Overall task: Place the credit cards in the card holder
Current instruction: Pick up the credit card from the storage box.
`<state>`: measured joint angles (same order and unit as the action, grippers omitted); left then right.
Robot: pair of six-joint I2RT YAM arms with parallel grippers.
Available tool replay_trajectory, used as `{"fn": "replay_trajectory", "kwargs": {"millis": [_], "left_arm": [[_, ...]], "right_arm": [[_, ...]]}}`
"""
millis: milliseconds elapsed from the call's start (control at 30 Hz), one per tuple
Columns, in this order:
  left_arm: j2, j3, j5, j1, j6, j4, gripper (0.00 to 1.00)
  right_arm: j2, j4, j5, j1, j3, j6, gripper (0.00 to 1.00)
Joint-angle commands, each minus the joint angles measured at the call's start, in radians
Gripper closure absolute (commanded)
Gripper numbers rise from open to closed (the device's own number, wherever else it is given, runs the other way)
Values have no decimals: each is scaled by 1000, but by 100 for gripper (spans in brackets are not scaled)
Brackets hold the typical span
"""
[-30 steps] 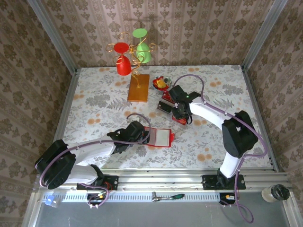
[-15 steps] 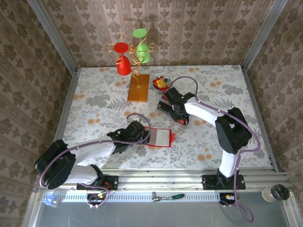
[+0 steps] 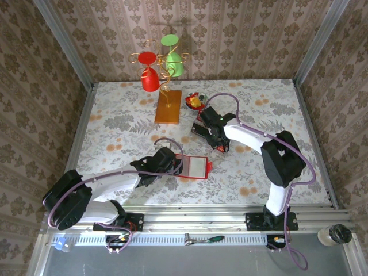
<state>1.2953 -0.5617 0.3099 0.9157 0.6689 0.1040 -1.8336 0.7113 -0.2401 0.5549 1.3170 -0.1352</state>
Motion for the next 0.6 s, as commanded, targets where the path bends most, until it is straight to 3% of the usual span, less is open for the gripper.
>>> {"fn": "replay_trajectory", "kwargs": {"millis": [0, 367, 433, 567], "left_arm": [[7, -14, -2, 5, 3, -4, 0], [6, -17, -5, 4, 5, -3, 0], [4, -17, -5, 3, 8, -1, 0], [-10, -17, 7, 3, 8, 9, 0]], "right_arm": [[43, -5, -8, 6, -30, 52, 84], [154, -53, 25, 12, -49, 151, 95], [176, -43, 30, 20, -42, 152, 100], [245, -19, 70, 41, -25, 111, 100]]}}
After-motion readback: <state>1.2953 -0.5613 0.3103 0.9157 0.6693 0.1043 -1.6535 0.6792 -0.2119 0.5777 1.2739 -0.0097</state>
